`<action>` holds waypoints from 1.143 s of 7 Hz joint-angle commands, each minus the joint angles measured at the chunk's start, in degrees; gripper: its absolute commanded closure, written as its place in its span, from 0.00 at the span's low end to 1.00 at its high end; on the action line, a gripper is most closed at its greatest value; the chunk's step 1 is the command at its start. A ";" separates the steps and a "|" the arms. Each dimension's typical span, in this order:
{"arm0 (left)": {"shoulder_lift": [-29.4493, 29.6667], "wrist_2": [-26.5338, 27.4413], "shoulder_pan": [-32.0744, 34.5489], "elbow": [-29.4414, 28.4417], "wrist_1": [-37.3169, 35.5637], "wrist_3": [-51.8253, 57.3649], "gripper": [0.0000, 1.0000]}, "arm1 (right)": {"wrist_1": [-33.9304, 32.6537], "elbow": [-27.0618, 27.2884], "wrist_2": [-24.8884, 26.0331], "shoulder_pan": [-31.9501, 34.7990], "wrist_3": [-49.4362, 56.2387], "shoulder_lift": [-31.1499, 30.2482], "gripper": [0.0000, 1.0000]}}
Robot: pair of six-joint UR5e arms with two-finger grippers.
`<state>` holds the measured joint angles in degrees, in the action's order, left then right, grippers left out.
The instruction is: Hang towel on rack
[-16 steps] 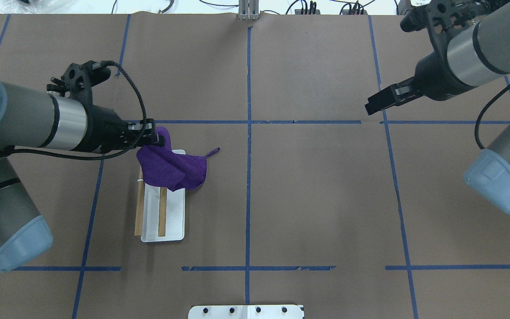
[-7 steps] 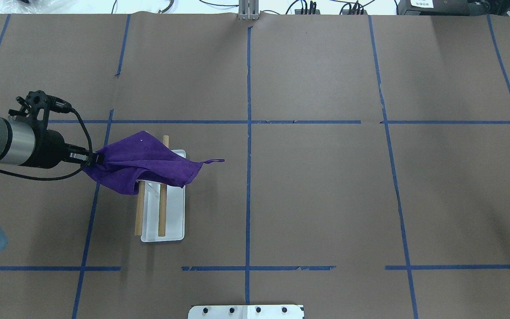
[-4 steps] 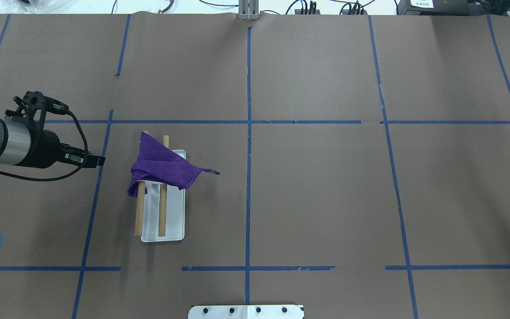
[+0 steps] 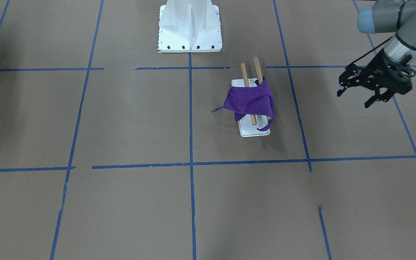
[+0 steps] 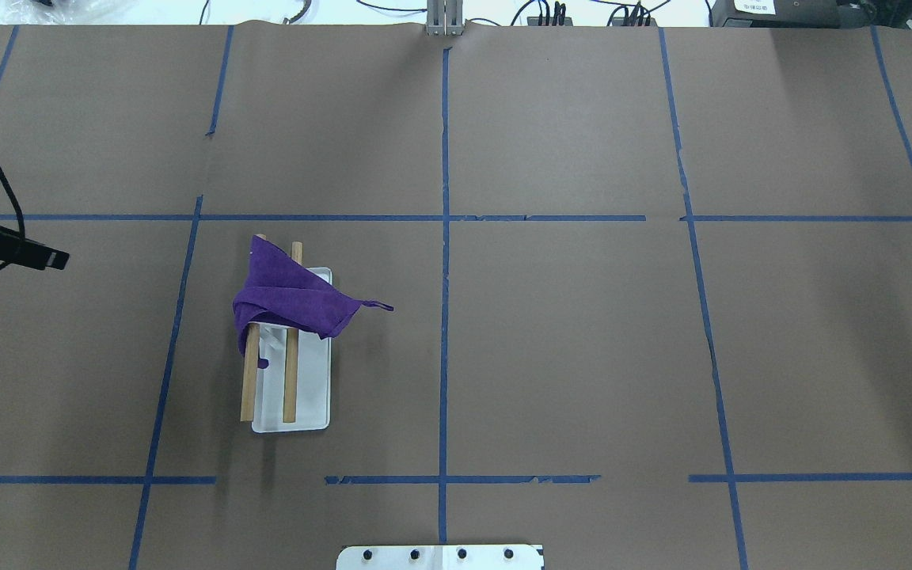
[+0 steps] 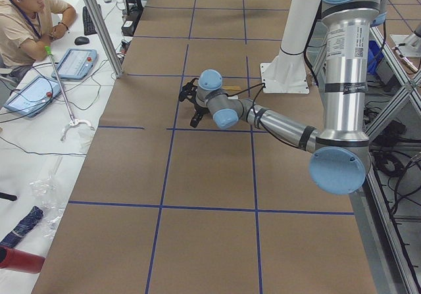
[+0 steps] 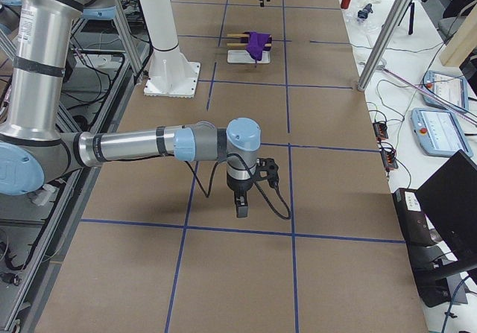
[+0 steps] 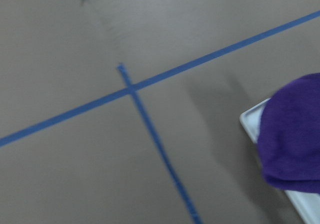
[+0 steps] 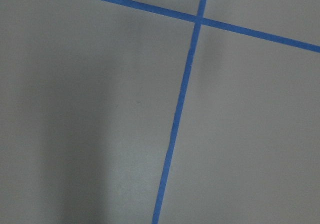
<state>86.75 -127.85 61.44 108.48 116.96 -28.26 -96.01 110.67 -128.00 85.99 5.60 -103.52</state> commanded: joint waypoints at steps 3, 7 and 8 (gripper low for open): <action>-0.97 1.20 19.73 -9.38 -14.99 30.90 0.00 | 0.04 -2.83 0.21 2.34 1.61 -0.81 0.00; -4.92 -5.37 25.57 -9.07 -25.62 38.54 0.00 | 0.04 -2.74 -0.67 2.34 1.43 -0.55 0.00; -4.92 -5.56 25.57 -9.77 -25.91 38.54 0.00 | 0.04 -2.57 -0.76 2.34 1.35 -0.55 0.00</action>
<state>82.15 -132.14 86.69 99.11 92.23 9.91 -95.98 107.96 -128.65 88.33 7.04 -104.12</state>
